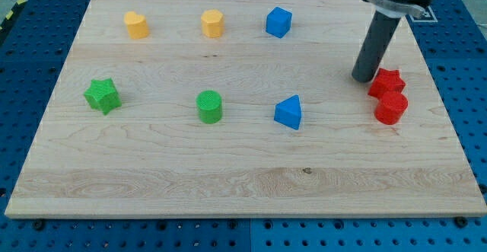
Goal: Slightly push the cube downwards
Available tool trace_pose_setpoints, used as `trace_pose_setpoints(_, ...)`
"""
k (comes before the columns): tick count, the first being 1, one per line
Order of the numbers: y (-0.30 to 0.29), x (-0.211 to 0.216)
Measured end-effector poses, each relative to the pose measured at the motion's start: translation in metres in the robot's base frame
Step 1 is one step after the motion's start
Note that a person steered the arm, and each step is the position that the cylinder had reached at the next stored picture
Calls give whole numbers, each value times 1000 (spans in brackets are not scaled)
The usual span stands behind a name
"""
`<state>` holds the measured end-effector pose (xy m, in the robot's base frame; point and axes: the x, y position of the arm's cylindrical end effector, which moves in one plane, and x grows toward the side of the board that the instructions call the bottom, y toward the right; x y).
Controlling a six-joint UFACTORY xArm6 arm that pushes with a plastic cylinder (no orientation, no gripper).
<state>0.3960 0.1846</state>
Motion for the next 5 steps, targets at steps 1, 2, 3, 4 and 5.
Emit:
trace_pose_setpoints(1, 6, -48)
trace_pose_setpoints(2, 15, -102)
trace_pose_setpoints(3, -13, -139)
trace_pose_setpoints(4, -66, -137)
trace_pose_setpoints(5, -104, -129)
